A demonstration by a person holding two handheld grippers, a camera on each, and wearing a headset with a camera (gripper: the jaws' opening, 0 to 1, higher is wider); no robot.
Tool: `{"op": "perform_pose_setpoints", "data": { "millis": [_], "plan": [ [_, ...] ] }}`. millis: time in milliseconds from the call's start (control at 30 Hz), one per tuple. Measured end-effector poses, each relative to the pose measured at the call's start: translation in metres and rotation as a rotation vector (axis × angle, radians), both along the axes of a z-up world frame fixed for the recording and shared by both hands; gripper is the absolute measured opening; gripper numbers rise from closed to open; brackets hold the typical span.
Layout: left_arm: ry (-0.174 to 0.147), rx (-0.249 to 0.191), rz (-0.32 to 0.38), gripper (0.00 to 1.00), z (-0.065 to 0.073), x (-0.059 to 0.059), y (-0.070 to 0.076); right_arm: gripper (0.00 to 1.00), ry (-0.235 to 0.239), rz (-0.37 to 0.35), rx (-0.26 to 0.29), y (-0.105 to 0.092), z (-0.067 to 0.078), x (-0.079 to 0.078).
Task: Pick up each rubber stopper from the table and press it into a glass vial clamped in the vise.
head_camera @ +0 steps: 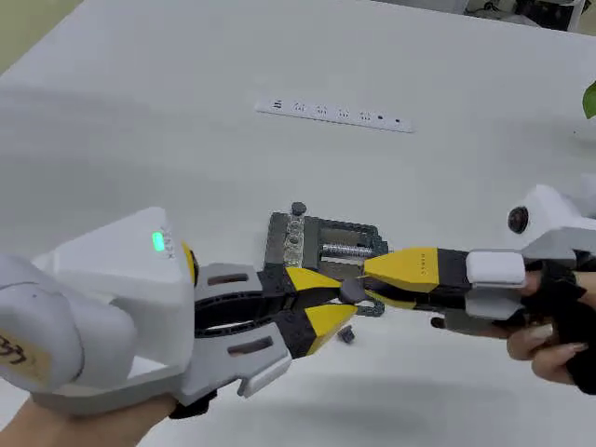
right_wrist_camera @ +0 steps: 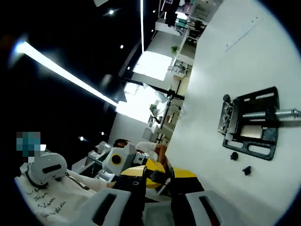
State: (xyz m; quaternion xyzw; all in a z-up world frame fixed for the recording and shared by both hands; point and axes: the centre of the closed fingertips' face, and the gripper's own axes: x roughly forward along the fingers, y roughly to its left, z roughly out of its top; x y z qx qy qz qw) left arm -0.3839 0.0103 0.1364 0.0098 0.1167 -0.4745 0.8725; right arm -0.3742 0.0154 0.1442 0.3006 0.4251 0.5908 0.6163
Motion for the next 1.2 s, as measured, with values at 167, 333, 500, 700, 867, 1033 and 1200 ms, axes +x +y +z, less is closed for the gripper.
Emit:
{"op": "perform_pose_setpoints", "data": {
  "millis": [167,333,500,700,867,1033,1200],
  "plan": [
    [0.020,0.035,-0.007,0.03,-0.011,0.000,0.000,0.20,-0.329,0.181,-0.162,0.000,0.000,-0.007],
    [0.021,0.043,-0.007,0.03,-0.014,0.001,0.001,0.19,-0.505,0.266,-0.229,-0.003,0.003,0.001],
    [0.023,0.047,-0.013,0.03,-0.016,0.002,0.000,0.18,-0.612,0.320,-0.265,0.001,0.012,0.002],
    [0.008,0.068,-0.031,0.03,-0.015,0.002,-0.002,0.15,-0.843,0.528,-0.400,-0.003,0.009,-0.002],
    [0.001,0.070,-0.037,0.03,-0.013,0.002,-0.003,0.11,-0.928,0.698,-0.466,-0.002,0.004,-0.017],
    [0.000,0.070,-0.045,0.03,-0.013,0.000,-0.005,0.13,-0.990,0.803,-0.545,-0.006,-0.011,-0.015],
    [0.002,0.069,-0.050,0.03,-0.014,-0.002,-0.007,0.13,-1.006,0.848,-0.554,-0.003,-0.015,-0.020]
  ]
}}
